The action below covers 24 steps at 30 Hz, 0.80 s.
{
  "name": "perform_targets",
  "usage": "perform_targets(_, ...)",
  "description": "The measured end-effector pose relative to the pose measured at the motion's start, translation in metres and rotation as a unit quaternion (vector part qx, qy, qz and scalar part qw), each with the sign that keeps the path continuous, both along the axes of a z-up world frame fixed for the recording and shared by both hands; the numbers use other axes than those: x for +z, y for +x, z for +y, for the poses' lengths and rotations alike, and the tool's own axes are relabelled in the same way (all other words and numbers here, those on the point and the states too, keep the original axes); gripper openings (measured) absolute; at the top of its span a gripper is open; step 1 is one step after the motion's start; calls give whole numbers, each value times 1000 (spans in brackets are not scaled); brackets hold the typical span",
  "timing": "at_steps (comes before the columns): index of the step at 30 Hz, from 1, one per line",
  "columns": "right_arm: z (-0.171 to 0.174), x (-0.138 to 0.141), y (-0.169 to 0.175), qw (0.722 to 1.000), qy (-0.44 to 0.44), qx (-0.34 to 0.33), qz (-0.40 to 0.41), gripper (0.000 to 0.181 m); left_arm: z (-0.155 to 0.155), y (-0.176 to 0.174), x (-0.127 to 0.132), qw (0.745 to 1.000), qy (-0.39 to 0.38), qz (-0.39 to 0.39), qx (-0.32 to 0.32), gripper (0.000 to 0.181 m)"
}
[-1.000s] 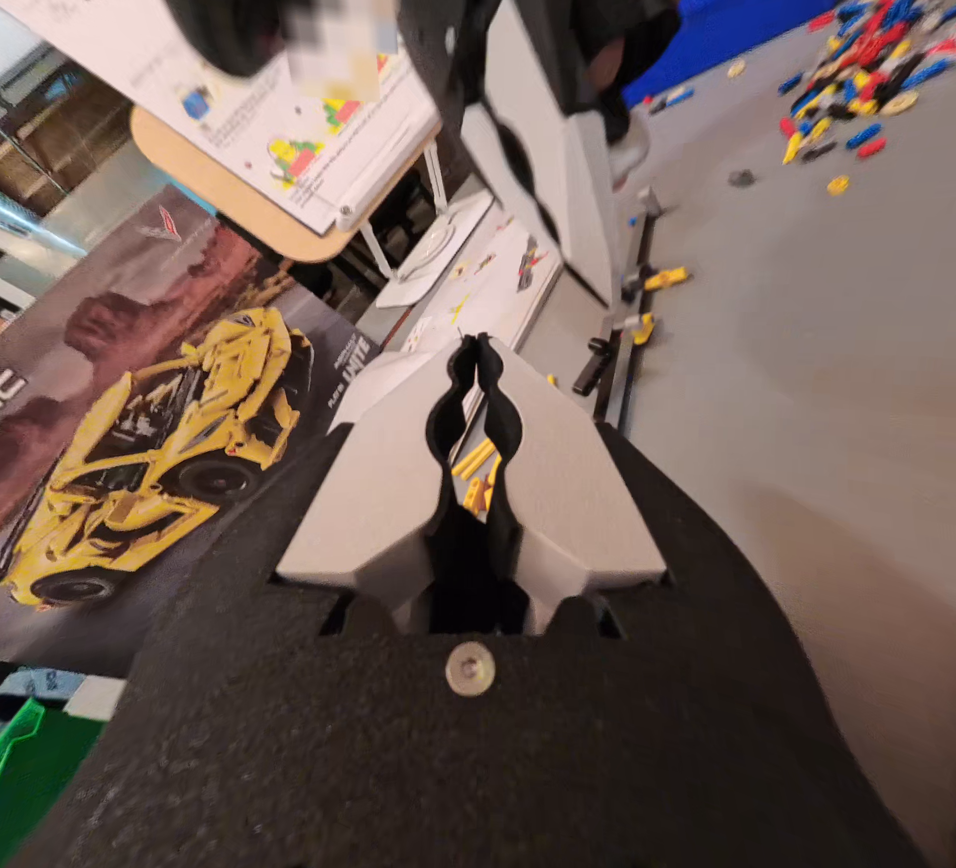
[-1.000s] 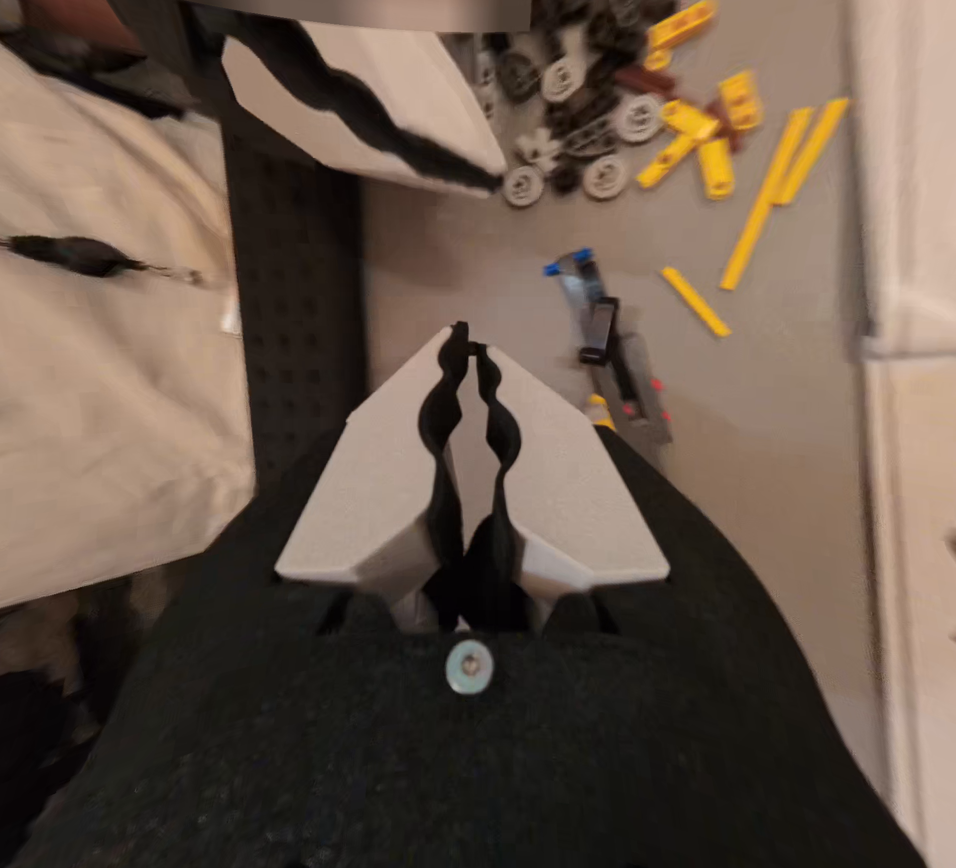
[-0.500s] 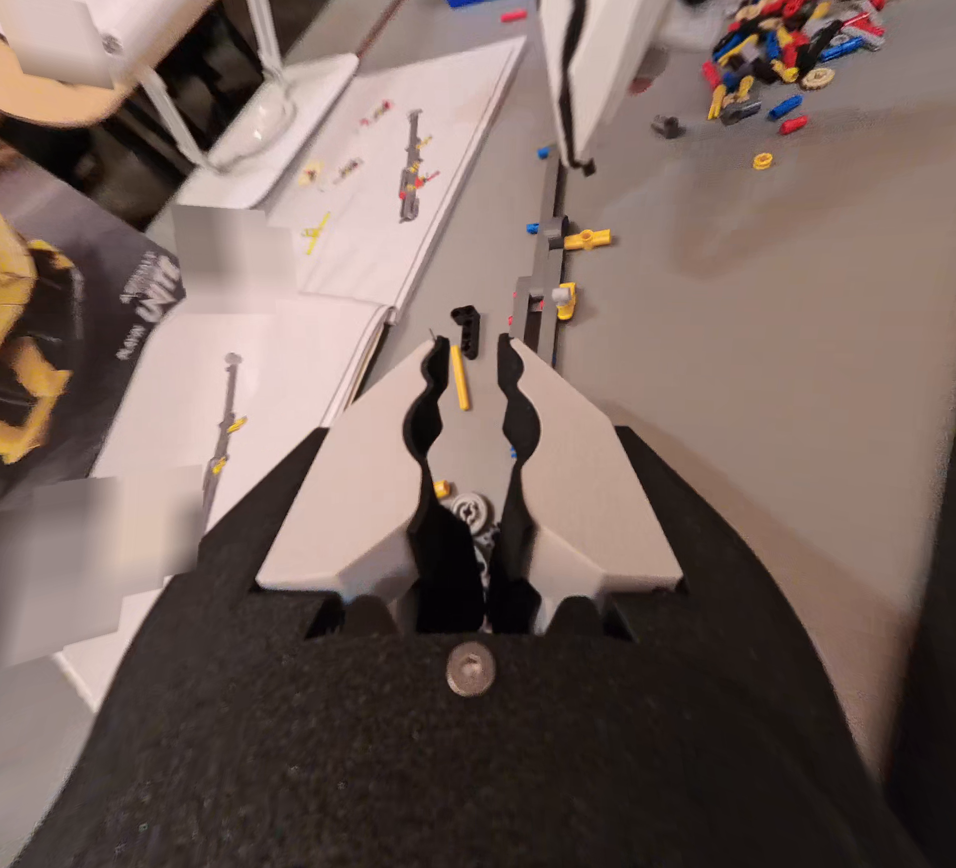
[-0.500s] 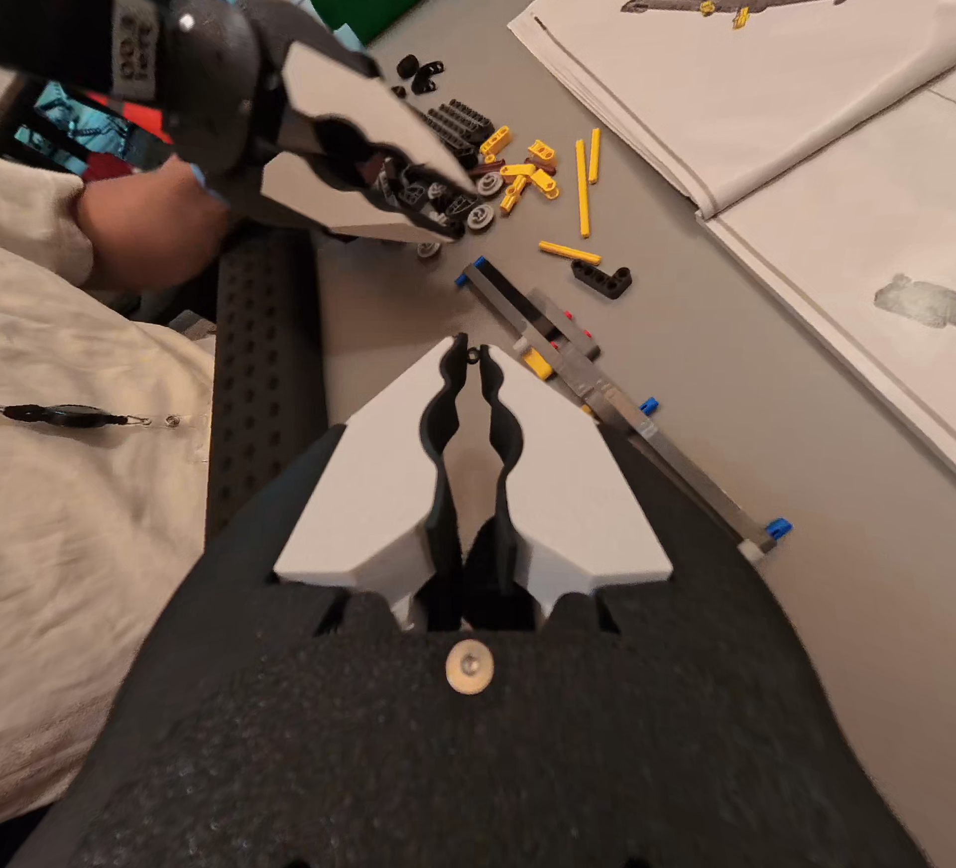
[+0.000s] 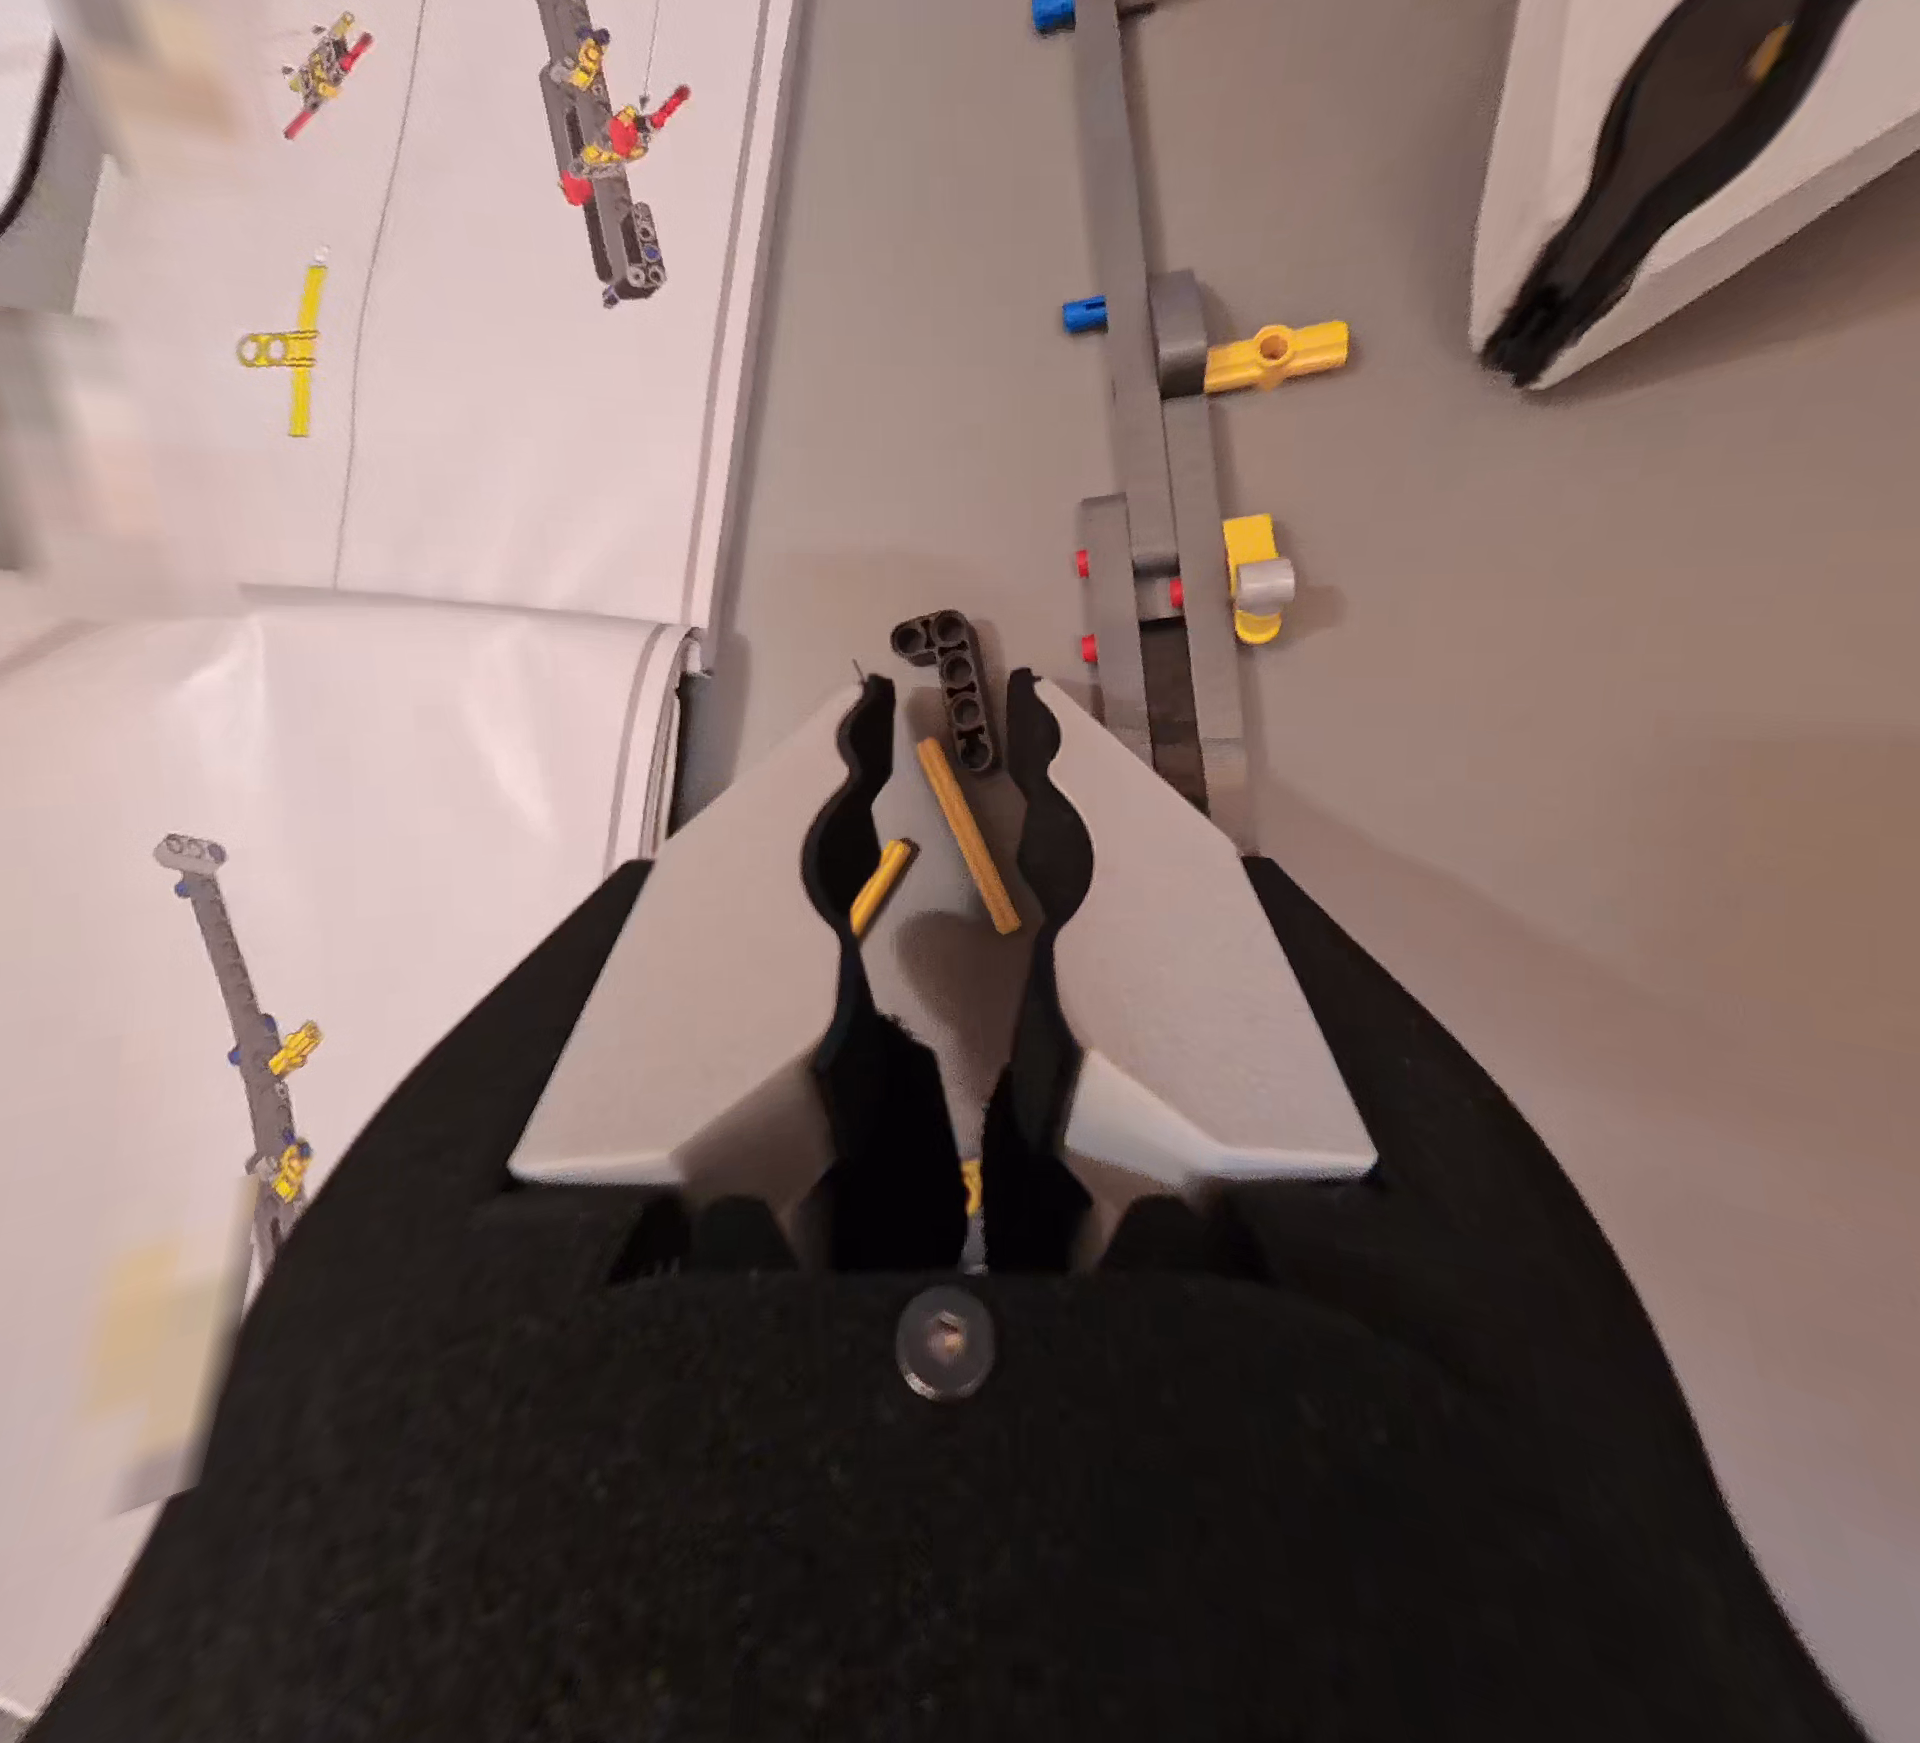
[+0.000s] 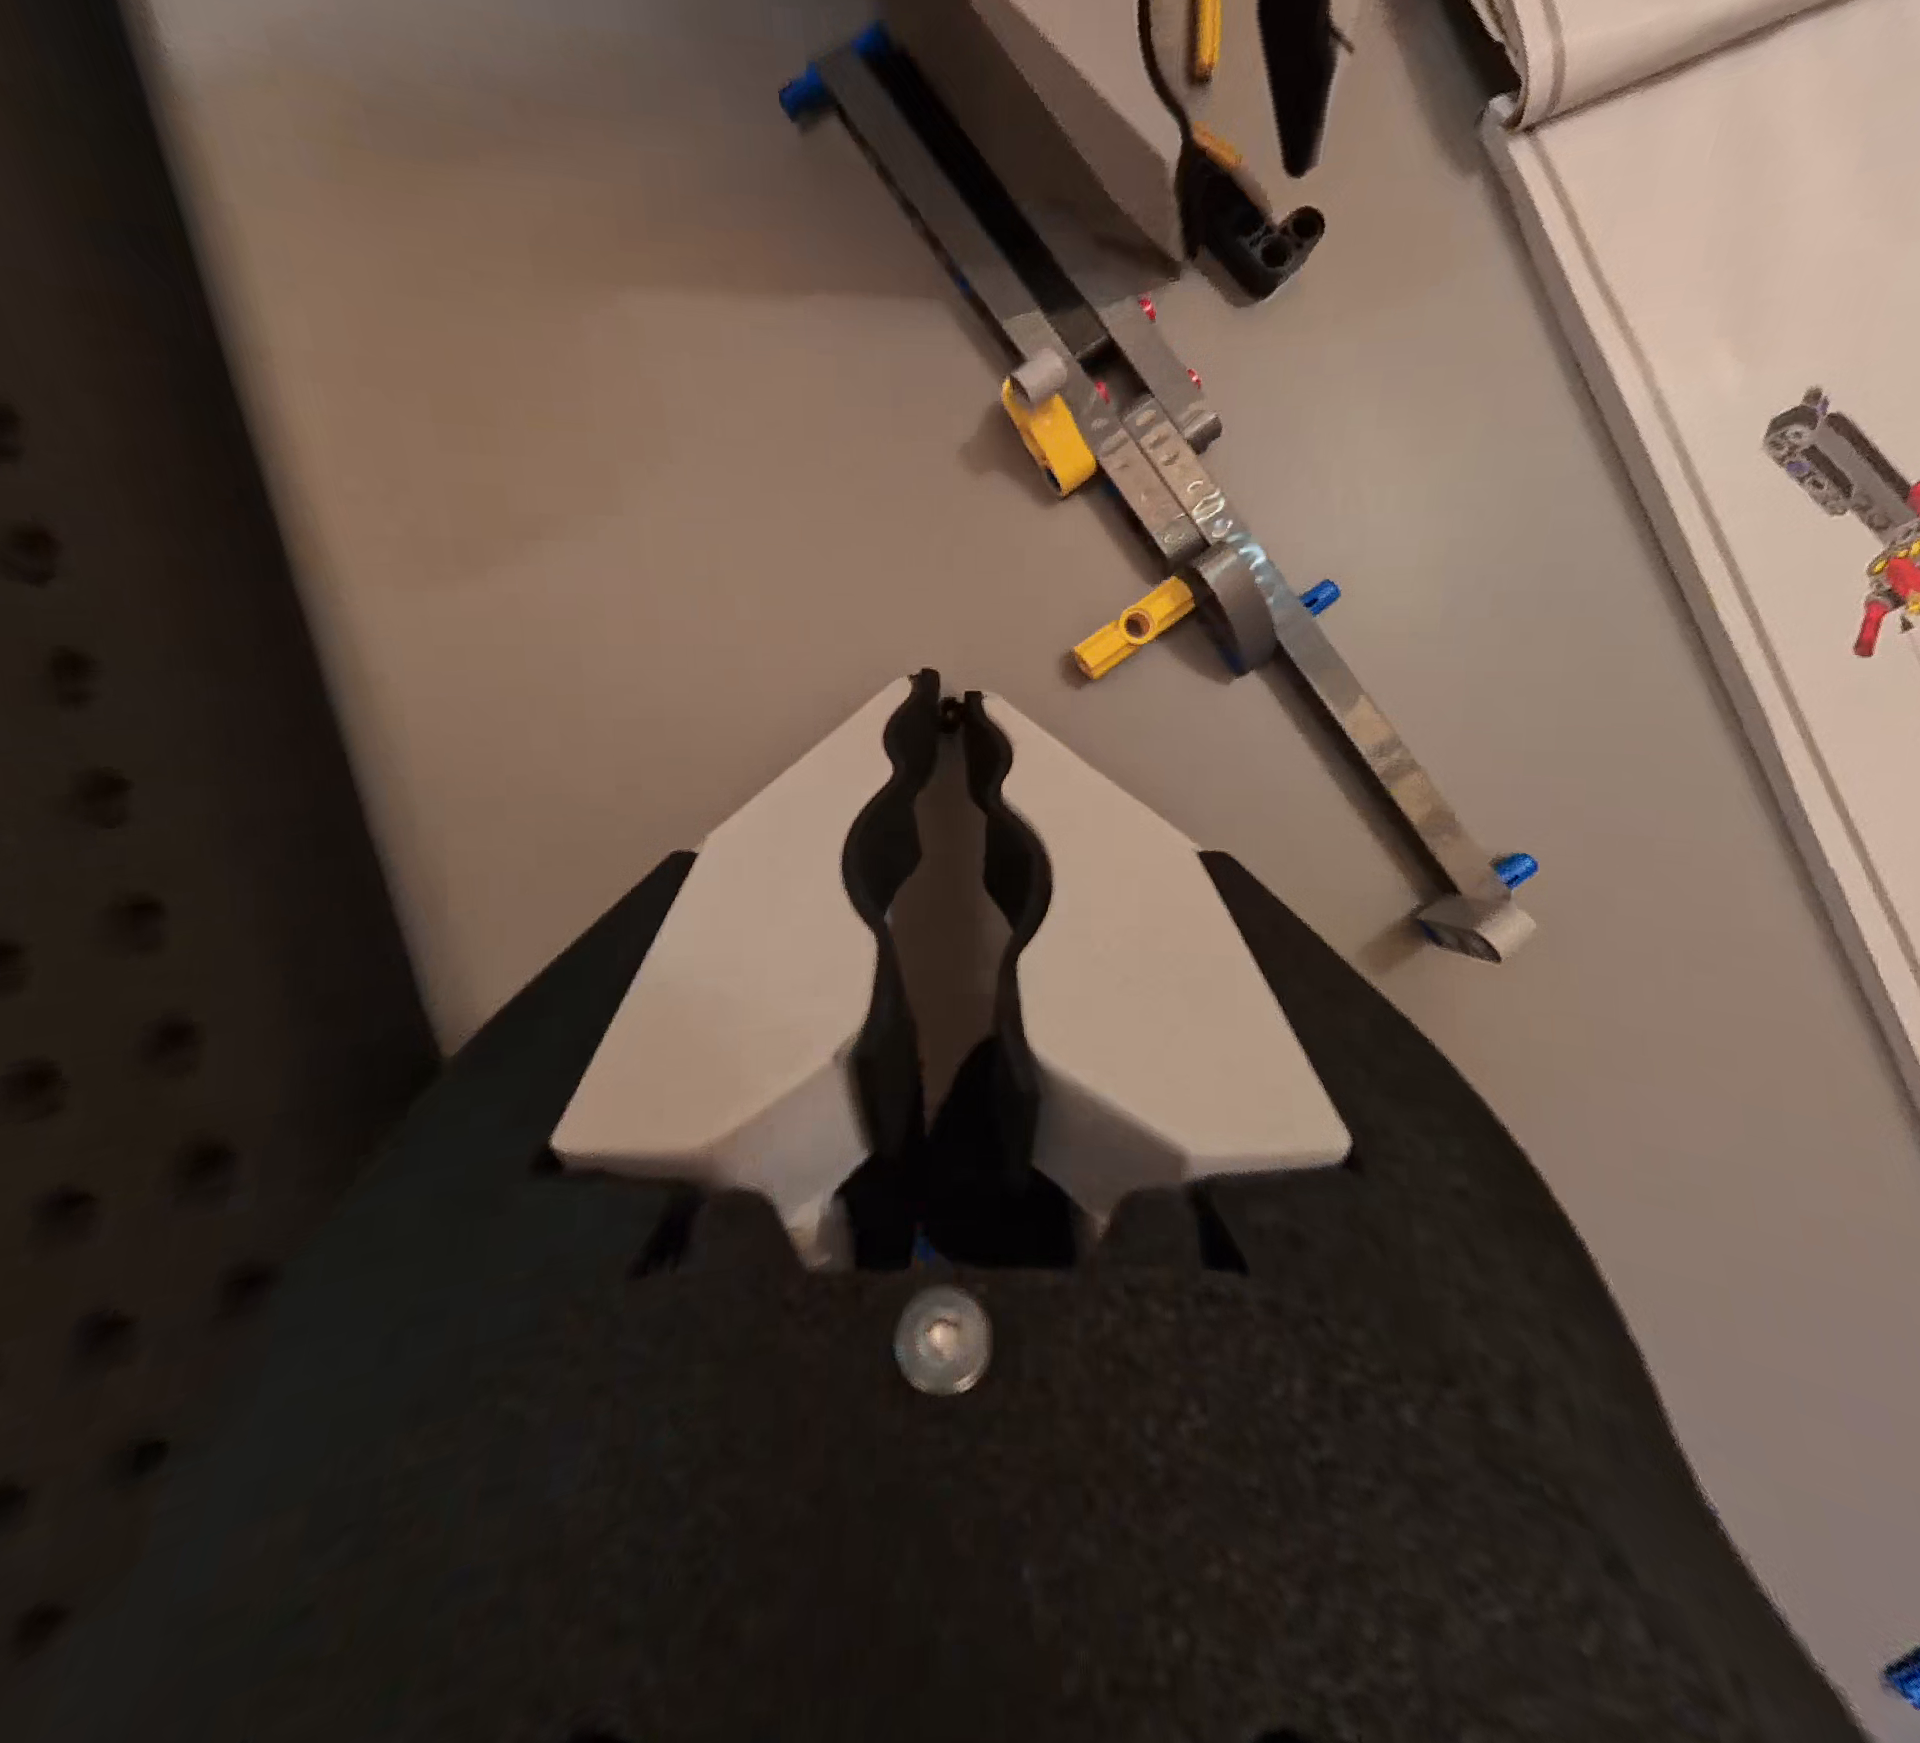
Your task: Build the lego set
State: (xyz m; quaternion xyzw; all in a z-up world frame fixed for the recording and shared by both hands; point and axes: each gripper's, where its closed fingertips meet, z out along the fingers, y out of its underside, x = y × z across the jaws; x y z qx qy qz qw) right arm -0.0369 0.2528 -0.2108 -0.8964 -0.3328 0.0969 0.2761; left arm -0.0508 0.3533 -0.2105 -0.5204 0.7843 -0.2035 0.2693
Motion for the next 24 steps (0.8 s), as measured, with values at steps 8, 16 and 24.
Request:
perform_targets(8,0,-1,1,1000,-1,-17,11,5,-3,2,-4,1000,8,-6,-9,6)
perform_targets(16,3,16,-3,994,25,-42,94,26,-24,-7,53,986,36,-164,-9,6)
perform_targets(24,18,103,-39,906,102,-62,405,34,-64,-39,108,937,60,-343,-5,6)
